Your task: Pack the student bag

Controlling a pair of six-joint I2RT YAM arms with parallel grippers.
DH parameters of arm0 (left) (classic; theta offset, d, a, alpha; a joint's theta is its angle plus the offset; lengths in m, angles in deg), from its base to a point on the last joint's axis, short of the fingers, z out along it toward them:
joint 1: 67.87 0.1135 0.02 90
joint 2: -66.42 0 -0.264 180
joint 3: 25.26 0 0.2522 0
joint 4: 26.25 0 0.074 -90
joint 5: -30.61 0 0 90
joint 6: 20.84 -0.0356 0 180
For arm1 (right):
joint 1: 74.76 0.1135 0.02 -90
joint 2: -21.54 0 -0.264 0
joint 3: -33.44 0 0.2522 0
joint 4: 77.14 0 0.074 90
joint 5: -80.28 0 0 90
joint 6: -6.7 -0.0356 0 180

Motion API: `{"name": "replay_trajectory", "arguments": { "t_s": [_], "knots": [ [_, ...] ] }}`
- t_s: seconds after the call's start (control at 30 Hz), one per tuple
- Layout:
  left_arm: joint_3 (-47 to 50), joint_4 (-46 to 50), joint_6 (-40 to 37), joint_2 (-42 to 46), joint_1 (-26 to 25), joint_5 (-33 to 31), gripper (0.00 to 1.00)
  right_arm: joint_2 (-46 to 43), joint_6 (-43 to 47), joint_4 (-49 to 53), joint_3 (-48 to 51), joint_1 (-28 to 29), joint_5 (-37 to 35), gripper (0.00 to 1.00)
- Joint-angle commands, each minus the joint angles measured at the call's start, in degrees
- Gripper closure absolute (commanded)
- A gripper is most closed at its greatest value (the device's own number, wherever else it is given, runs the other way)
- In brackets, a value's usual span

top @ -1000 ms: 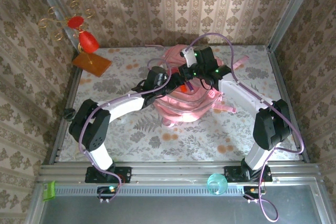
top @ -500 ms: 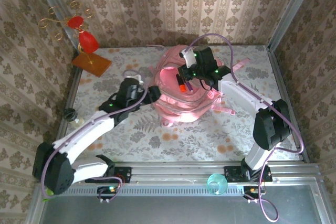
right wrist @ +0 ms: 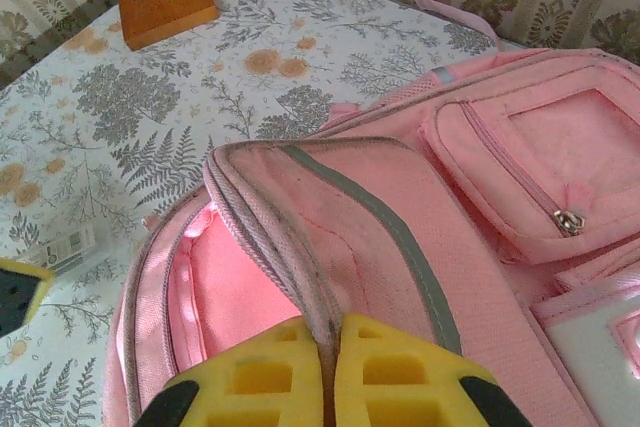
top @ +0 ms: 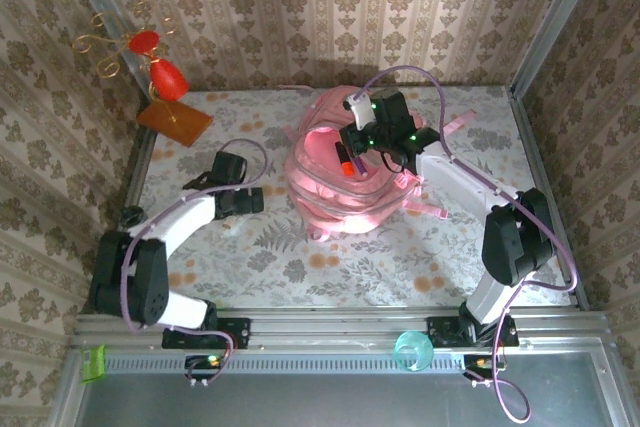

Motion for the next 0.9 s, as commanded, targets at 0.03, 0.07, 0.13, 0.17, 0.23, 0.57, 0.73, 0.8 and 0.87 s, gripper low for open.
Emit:
{"name": "replay_trajectory", "arguments": {
  "t_s": [0.03, 0.07, 0.13, 0.17, 0.23, 0.57, 0.73, 0.8, 0.87],
  "knots": [
    [-3.6, 1.7, -3.9, -4.9, 0.9, 2.2, 0.0, -0.2, -1.5, -4.7, 0.0, -0.9, 1.4, 1.0],
    [-4.1, 2.2, -3.7, -5.7, 0.9, 2.3, 0.01, -0.1, -1.5, -4.7, 0.1, -0.9, 1.5, 1.0],
    [-4.1, 2.2, -3.1, -7.4, 0.9, 2.9, 0.03, 0.1, -1.6, -4.8, 0.0, -1.0, 1.7, 1.0],
    [-4.0, 2.0, -2.2, -8.1, 1.0, 2.9, 0.06, 0.2, -1.7, -4.9, 0.0, -1.1, 1.7, 1.0],
    [-4.2, 2.0, -1.3, -10.3, 1.3, 3.4, 0.12, 0.3, -1.9, -5.2, 0.1, -1.1, 1.9, 1.0],
    [-3.5, -0.1, 4.1, -9.2, 1.2, 7.2, 0.59, 0.2, -1.9, -5.0, -0.1, -1.2, 2.6, 1.0],
    [1.7, -14.8, 21.3, 3.9, -3.7, 19.2, 0.71, 0.2, -4.2, -6.4, 0.5, -1.1, 4.6, 1.0],
    [2.8, -22.4, 29.6, 7.1, -8.4, 18.4, 0.71, 0.0, -4.9, -6.9, 0.6, -0.9, 5.1, 1.0],
    [0.8, -26.4, 34.7, 7.1, -13.1, 16.7, 0.71, -0.2, -5.2, -6.8, 0.4, -0.7, 5.2, 1.0]
  ]
}}
